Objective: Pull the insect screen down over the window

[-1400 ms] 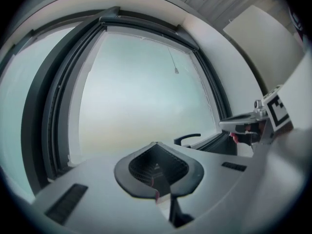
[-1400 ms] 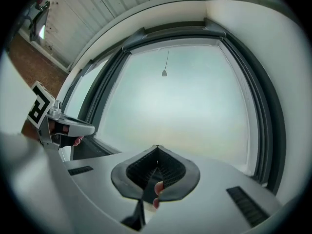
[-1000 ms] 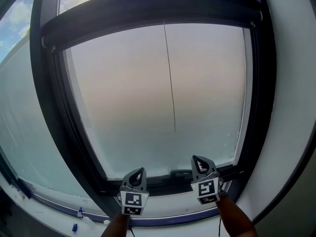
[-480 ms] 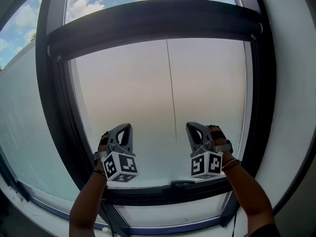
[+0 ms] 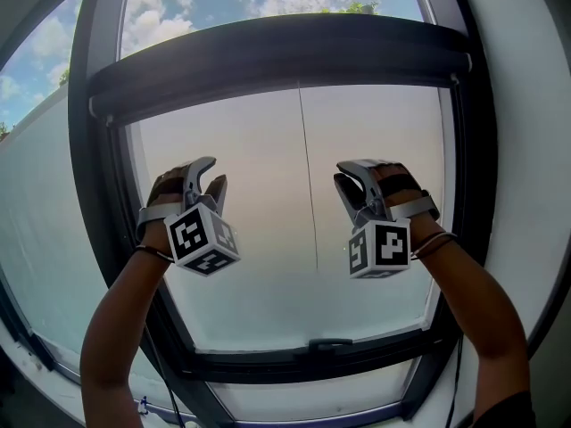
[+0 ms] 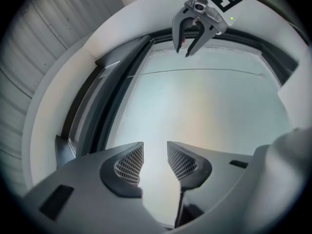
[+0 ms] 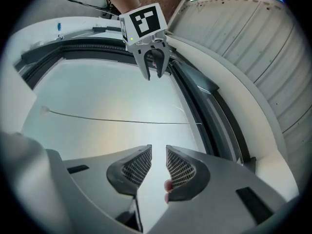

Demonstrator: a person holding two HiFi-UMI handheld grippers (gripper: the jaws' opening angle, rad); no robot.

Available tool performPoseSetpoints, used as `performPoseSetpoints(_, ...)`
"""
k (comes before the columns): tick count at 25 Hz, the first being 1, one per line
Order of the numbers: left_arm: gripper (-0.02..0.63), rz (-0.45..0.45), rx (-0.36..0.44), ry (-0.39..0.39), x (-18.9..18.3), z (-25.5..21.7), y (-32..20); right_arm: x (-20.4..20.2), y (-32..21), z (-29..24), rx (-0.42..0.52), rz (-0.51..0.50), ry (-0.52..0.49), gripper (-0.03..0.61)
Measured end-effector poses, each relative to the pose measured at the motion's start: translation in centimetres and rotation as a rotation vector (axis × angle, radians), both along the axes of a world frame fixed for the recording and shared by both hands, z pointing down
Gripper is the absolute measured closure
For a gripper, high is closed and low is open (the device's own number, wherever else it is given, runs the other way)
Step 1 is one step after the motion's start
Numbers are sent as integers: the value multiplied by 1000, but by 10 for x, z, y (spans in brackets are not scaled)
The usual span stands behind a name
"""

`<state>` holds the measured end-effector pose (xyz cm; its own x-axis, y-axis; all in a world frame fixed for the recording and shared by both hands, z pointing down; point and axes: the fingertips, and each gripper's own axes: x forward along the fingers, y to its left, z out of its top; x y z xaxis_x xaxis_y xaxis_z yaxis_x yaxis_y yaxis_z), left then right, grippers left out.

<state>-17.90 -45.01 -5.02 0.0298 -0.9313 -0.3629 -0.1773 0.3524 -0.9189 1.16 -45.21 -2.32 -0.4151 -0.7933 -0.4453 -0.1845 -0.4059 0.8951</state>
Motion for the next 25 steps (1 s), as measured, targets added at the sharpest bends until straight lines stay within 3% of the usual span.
performPoseSetpoints(4, 441, -46, 87, -58, 7, -46, 10, 2, -2, -36, 38, 44, 16, 468)
performPoseSetpoints(8, 396, -126, 119, -98, 2, -77, 9, 6, -7, -75, 50, 85, 6, 442)
performPoseSetpoints(15, 382, -110, 114, -59, 3, -113, -2, 17, -16, -129, 56, 163, 4, 411)
performPoseSetpoints(21, 382, -113, 58, -63, 30, -119, -18, 19, -30, -151, 56, 227, -2, 397)
performPoseSetpoints(25, 382, -129, 76, -61, 34, -125, -25, 30, -42, -156, 56, 276, 1, 387)
